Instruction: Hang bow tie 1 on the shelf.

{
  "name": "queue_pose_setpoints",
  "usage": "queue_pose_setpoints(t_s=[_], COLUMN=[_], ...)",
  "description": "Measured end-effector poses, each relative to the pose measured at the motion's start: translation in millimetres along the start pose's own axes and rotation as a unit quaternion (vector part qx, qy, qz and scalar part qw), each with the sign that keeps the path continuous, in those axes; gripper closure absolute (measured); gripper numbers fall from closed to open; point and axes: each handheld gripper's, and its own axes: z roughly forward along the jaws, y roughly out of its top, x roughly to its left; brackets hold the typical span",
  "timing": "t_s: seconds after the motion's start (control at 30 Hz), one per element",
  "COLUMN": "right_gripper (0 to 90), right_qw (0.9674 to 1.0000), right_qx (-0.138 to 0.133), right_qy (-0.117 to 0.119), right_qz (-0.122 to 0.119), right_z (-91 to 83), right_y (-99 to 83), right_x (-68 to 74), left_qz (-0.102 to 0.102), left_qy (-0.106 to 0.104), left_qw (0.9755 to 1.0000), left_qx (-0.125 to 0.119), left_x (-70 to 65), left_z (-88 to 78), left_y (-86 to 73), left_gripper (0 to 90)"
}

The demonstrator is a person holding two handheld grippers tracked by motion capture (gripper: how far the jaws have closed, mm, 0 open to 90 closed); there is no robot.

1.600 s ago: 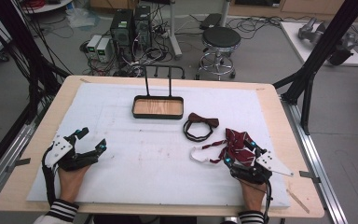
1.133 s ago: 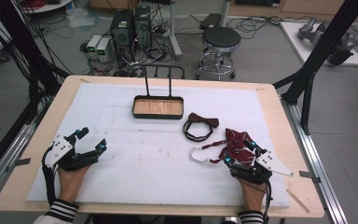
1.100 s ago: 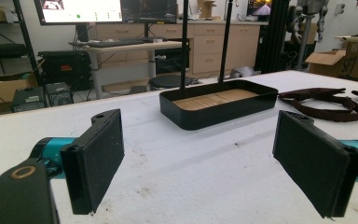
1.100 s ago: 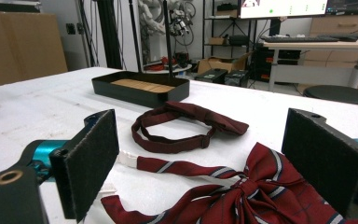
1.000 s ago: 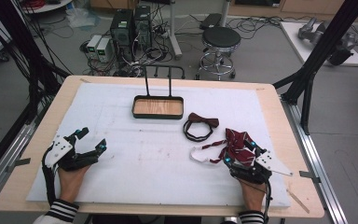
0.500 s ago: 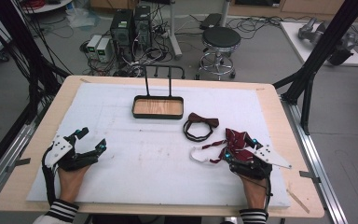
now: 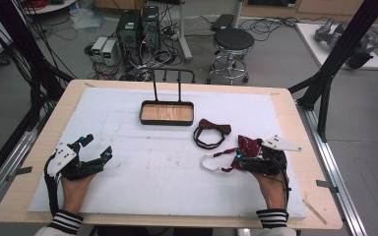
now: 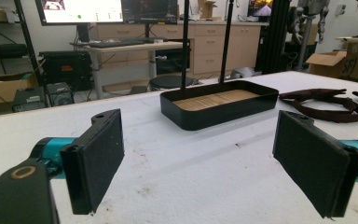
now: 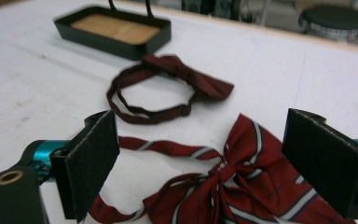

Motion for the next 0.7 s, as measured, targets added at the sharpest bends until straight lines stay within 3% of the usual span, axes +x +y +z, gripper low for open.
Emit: queue_pose_setpoints(t_s=[0.03, 0.1, 0.17, 0.2, 0.33, 0.57, 0.7], right_gripper=[10.2, 10.2, 10.3, 10.3, 10.3, 10.4, 14.7], right_qw=[0.9998, 0.9994, 0.9974, 0.9974, 0.9925, 0.9872, 0.9816], right_qx=[0.019, 0.033, 0.071, 0.071, 0.121, 0.155, 0.185], right_qy=[-0.001, -0.001, -0.006, -0.006, -0.017, -0.028, -0.023], right_qz=[0.000, 0.002, -0.002, -0.002, 0.005, 0.027, 0.040], right_z=[4.4, 6.4, 11.9, 11.9, 18.8, 26.6, 33.9], right_y=[3.0, 4.2, 8.5, 8.5, 15.3, 23.7, 25.9], right_x=[-1.2, -1.7, -3.3, -3.3, -7.0, -12.4, -14.9], left_qz=[0.000, 0.000, 0.000, 0.000, 0.000, 0.000, 0.000], left_qy=[0.000, 0.000, 0.000, 0.000, 0.000, 0.000, 0.000], left_qw=[1.0000, 1.0000, 1.0000, 1.0000, 1.0000, 1.0000, 1.0000], left_qx=[0.000, 0.000, 0.000, 0.000, 0.000, -0.001, -0.001], left_x=[0.0, 0.0, 0.0, 0.0, 0.0, -0.1, -0.2], left_z=[0.0, 0.0, 0.0, 0.0, 0.0, 0.1, 0.1], left_y=[0.0, 0.0, 0.0, 0.0, 0.0, -0.1, -0.1], left_gripper=[16.7, 16.7, 16.7, 16.7, 16.7, 16.7, 16.7])
